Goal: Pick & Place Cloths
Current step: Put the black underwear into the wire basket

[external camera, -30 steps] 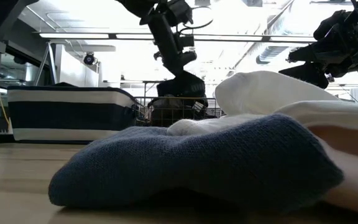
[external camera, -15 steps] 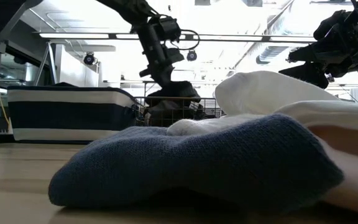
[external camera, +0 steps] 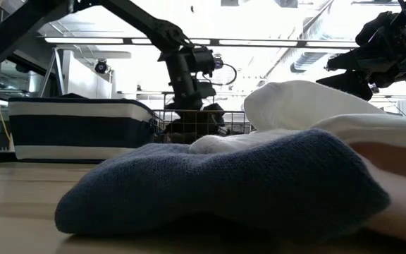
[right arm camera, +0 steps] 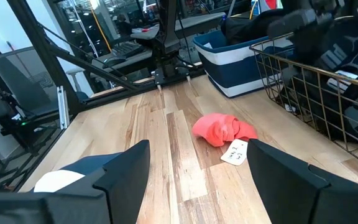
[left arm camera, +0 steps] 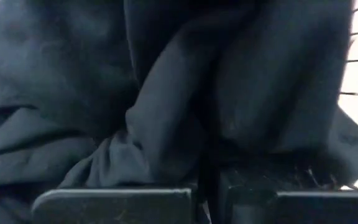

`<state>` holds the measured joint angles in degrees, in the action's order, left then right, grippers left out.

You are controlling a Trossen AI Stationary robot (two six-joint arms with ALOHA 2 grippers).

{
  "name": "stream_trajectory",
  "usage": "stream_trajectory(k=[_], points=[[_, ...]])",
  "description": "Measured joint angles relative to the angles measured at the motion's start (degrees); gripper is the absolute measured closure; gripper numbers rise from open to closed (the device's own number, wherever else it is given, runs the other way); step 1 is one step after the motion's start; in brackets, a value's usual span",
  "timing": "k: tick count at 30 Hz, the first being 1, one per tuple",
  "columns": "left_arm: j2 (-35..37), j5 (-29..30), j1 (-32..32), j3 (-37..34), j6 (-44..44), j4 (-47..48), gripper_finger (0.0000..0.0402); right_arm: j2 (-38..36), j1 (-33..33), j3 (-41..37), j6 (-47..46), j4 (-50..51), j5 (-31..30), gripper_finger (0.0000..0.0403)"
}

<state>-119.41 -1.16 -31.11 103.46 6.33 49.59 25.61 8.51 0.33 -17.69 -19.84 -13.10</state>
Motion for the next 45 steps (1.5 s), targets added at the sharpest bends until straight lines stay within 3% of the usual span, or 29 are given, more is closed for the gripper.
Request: stream_trajectory(k=[18,25,33,45], points=[[-1.6,-5.0,0.0,0.0,1.5,-1.9,0.0395,0.0,0.0,0.0,0.0,0.0,0.0,0.0143],[-1.0,-6.4,0.4,0.0,1.3,-2.1,0.0315,0.0,0.0,0.0,0.0,0.0,0.0,0.0143],[0.1,-14.6,0.4,1.5,-0.8,1.2,0.0221,0.0,0.0,0.0,0.0,0.0,0.0,0.0143],[0.1,-12.3,0.4,11.8,-6.2,14.9,0.0202,0.0,0.0,0.0,0.0,0.0,0.0,0.0143]])
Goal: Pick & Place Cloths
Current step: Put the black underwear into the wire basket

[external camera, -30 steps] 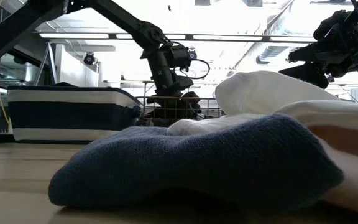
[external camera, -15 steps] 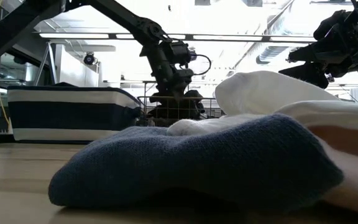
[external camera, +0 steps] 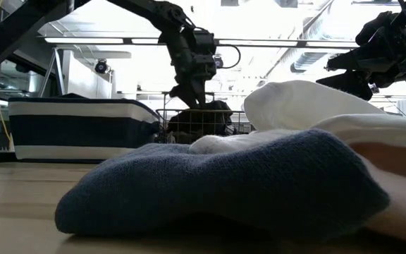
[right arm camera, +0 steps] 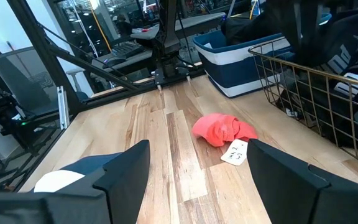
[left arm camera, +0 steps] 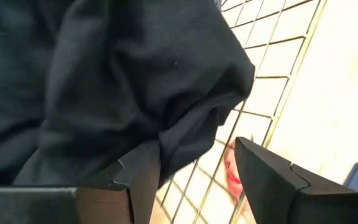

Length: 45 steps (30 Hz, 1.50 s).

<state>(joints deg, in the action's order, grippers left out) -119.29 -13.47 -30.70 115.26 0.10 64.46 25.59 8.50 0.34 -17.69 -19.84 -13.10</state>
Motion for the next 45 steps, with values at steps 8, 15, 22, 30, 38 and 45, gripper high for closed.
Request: stream_trajectory(k=[8,15,22,30,38,45], points=[[0.1,2.8,0.1,5.2,0.1,6.3,0.0201,0.0,0.0,0.0,0.0,0.0,0.0,0.0143],[0.2,8.6,0.1,9.6,0.1,7.7,0.0201,0.0,0.0,0.0,0.0,0.0,0.0,0.0143],[0.2,12.8,0.3,12.3,-1.4,7.3,0.0252,0.0,0.0,0.0,0.0,0.0,0.0,0.0143],[0.2,13.6,1.2,11.0,-4.2,1.3,0.039,0.0,0.0,0.0,0.0,0.0,0.0,0.0143],[0.2,11.5,1.1,3.7,-1.4,-9.3,0.04,0.0,0.0,0.0,0.0,0.0,0.0,0.0143],[0.2,10.7,1.0,-2.5,0.8,-16.6,0.0401,0.0,0.0,0.0,0.0,0.0,0.0,0.0143]])
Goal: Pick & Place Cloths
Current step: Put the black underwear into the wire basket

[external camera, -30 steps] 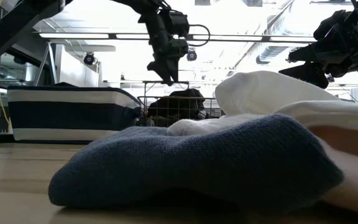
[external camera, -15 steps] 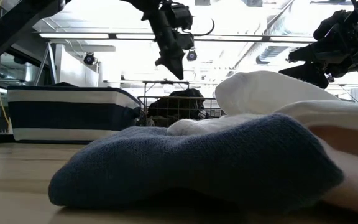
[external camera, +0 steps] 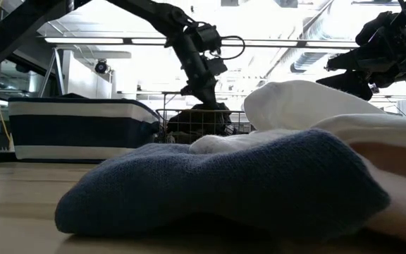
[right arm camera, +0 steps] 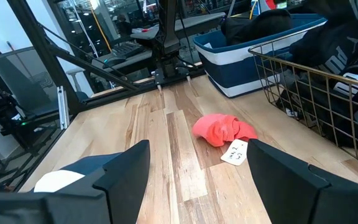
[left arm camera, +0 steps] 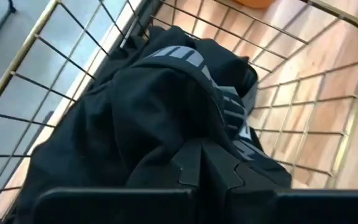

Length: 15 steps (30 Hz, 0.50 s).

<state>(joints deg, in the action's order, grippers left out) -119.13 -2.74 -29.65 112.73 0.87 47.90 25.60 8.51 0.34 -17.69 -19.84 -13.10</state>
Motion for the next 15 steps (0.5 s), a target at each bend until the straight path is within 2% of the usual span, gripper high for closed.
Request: stream_trajectory(k=[5,10,15], points=[[0.0,-0.3,-0.3,-1.5,2.3,-1.1,0.0401,0.0,0.0,0.0,0.0,0.0,0.0,0.0143],[0.0,-4.2,-0.4,-1.7,2.4,-2.1,0.0401,0.0,0.0,0.0,0.0,0.0,0.0,0.0143],[0.6,-4.6,-0.3,1.4,2.4,-1.2,0.0401,0.0,0.0,0.0,0.0,0.0,0.0,0.0143]])
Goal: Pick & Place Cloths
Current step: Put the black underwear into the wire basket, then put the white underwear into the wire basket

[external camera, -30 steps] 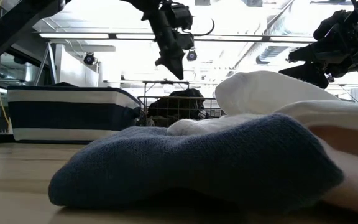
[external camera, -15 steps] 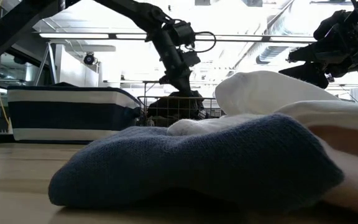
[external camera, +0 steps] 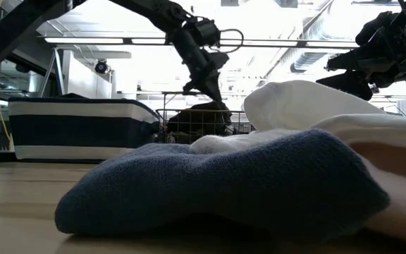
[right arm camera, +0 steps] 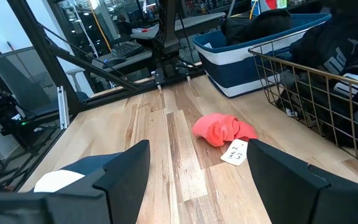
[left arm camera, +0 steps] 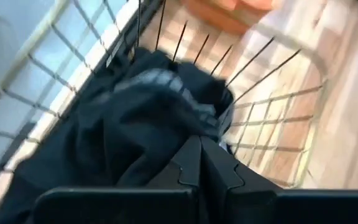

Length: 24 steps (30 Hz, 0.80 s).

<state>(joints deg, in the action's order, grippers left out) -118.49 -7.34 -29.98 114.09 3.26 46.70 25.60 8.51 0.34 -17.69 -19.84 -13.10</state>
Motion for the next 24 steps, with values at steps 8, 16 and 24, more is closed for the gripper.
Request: stream_trajectory(k=[8,16,24], points=[[0.3,-0.9,0.6,6.9,-2.9,10.7,0.0356,0.0,0.0,0.0,0.0,0.0,0.0,0.0143],[0.3,-0.8,1.1,13.6,-4.8,24.5,0.027,0.0,0.0,0.0,0.0,0.0,0.0,0.0143],[0.7,-0.8,5.0,14.7,-7.2,31.1,0.0259,0.0,0.0,0.0,0.0,0.0,0.0,0.0143]])
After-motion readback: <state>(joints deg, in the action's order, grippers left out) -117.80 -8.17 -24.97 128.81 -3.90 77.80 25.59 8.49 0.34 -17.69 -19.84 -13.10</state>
